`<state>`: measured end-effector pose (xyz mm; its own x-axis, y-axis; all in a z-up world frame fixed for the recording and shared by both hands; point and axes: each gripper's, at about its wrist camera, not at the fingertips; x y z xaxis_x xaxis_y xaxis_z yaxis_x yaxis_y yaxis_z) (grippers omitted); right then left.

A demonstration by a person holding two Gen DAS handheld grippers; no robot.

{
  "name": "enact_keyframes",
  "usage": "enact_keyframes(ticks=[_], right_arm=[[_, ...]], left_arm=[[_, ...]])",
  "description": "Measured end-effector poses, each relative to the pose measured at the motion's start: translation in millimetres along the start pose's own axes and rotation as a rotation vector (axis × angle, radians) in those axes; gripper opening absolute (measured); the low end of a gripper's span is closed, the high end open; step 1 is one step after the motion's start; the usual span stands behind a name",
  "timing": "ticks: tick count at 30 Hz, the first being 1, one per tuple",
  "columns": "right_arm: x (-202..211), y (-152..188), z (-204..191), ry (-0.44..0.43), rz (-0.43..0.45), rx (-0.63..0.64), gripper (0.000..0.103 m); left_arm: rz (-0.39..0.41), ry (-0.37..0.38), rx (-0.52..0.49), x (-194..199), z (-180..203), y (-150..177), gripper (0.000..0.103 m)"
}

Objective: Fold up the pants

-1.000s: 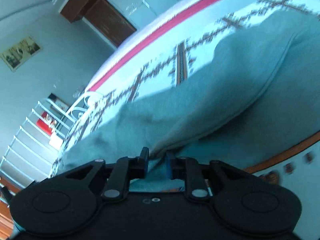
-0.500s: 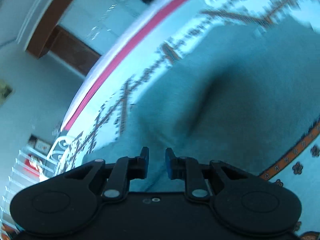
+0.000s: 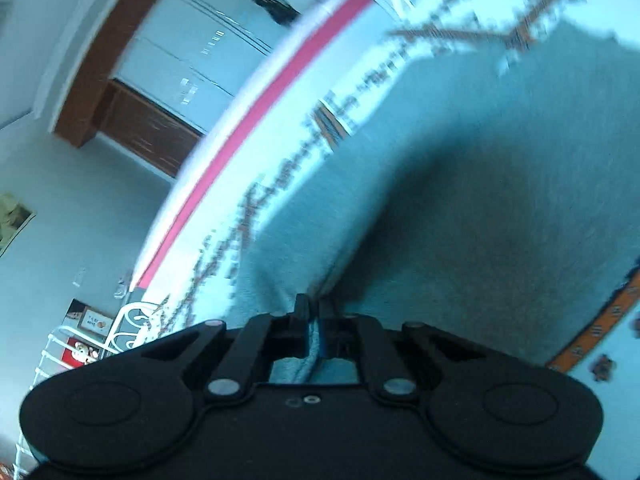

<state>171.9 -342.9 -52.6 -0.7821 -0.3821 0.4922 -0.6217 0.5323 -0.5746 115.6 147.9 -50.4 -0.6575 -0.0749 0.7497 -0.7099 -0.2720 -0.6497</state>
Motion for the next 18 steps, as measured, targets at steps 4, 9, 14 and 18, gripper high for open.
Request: enact_keyframes(ticks=[4, 9, 14, 18], right_arm=[[27, 5, -1, 0.076, -0.026, 0.035, 0.0], [42, 17, 19, 0.15, -0.071, 0.049, 0.0], [40, -8, 22, 0.131, 0.063, 0.077, 0.061], [11, -27, 43, 0.122, 0.06, -0.018, 0.047]], left_arm=[[0.002, 0.023, 0.022, 2, -5, -1, 0.103], [-0.004, 0.024, 0.024, 1, -5, -2, 0.103], [-0.005, 0.004, 0.021, -2, -2, -3, 0.103], [0.002, 0.005, 0.026, -2, -2, -2, 0.103]])
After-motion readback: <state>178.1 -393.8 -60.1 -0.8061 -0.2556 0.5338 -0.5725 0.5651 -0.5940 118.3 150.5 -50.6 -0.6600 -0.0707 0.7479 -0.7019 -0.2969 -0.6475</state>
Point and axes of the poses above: each gripper's, at about its wrist camera, not at the fingertips, and x roughly against the way its jaws point, z to its right, y to its underside, and after that the axes turned 6 degrees about x, right-handed
